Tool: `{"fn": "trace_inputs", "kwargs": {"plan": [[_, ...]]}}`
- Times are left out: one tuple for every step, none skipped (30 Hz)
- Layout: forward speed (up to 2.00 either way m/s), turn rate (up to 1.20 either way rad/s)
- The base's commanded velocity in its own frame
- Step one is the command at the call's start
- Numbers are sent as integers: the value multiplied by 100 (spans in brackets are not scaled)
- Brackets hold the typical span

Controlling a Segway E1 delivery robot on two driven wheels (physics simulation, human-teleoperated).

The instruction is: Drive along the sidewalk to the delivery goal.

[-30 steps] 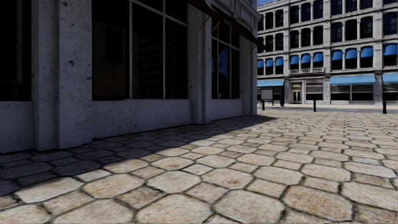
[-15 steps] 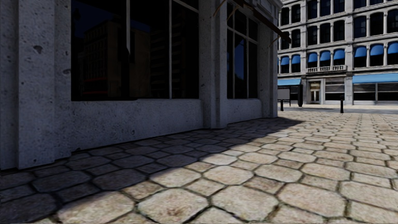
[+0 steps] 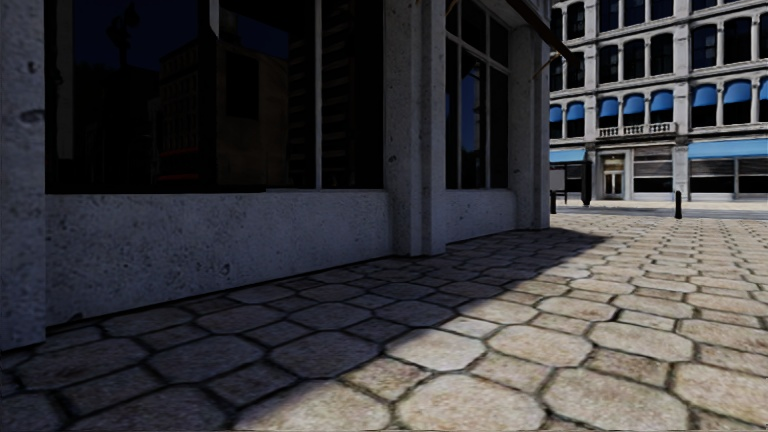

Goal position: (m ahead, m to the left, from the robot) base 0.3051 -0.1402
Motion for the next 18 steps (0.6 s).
{"fn": "trace_inputs", "kwargs": {"plan": [[5,0],[0,0],[0,0],[0,0],[0,0],[0,0],[0,0],[0,0],[0,0],[0,0],[0,0],[0,0],[0,0],[0,0],[0,0],[0,0],[0,0],[0,0]]}}
